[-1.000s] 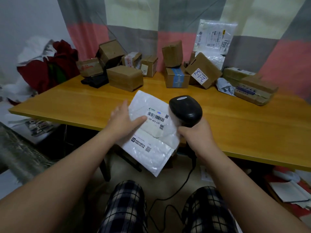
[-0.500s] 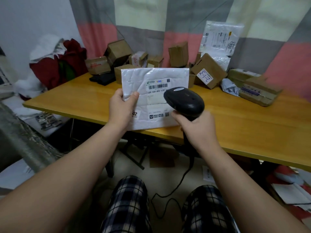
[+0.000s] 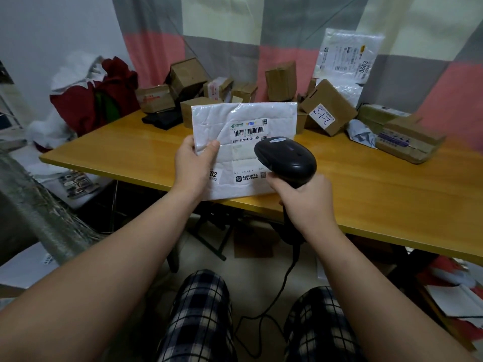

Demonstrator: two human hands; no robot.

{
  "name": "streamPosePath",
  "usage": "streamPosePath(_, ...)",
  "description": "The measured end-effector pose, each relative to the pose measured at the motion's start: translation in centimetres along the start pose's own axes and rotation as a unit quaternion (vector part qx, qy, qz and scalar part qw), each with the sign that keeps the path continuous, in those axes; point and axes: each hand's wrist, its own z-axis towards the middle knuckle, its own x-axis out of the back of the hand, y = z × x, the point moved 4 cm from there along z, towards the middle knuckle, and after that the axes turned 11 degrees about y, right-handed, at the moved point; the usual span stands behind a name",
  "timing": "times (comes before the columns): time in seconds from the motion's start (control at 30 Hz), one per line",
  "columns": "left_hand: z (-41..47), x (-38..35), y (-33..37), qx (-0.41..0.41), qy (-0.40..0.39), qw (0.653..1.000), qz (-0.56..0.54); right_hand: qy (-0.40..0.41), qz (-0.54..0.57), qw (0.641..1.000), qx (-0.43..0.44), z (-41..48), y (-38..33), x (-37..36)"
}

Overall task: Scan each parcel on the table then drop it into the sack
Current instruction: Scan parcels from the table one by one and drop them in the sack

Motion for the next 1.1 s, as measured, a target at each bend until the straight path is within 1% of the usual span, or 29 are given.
streamPosePath(0.2,-0.1,0.2,0.2,-0.007,-0.007,1.000,0.008,-0.006,0.012,1.000,-0.016,-0.1,0.3,-0.1)
streamPosePath(0.37,-0.4,2.3,1.0,-0.046,-0.070,0.993,0.081,-0.025,0.031,0.999,-0.016,-0.6,0.1,-0.9)
streamPosePath(0.47,-0.5,5.2,1.2,-0.065,-0.070,0.990,0.104,-0.051,0.040,0.998,-0.016,-1.2,-0.1,-2.6)
streamPosePath(0.67,-1.3,13.1,0.9,-0.050,0.046,0.993,0.096,-0.118,0.050,0.992,-0.011,-3.1,-1.7,-8.3)
streamPosePath(0.8,-2.6,19.1,0.9,-0.056,0.132,0.984,0.109,-0.186,0.052,0.981,0.001,-5.5,-3.2,-13.0)
streamPosePath(0.9,-4.1,24.5,0.6,-0.062,0.223,0.961,0.150,-0.238,0.073,0.968,0.014,-8.2,-4.3,-16.6)
streamPosePath(1.0,-6.0,30.1,0.2,-0.054,0.298,0.940,0.157,-0.306,0.080,0.948,0.020,-11.2,-5.2,-20.4)
streamPosePath(1.07,-7.1,34.0,0.2,-0.062,0.347,0.916,0.191,-0.357,0.060,0.932,0.030,-13.5,-5.6,-22.9)
streamPosePath(1.1,-7.5,35.9,0.3,-0.072,0.366,0.899,0.229,-0.382,0.040,0.922,0.045,-14.7,-5.9,-24.1)
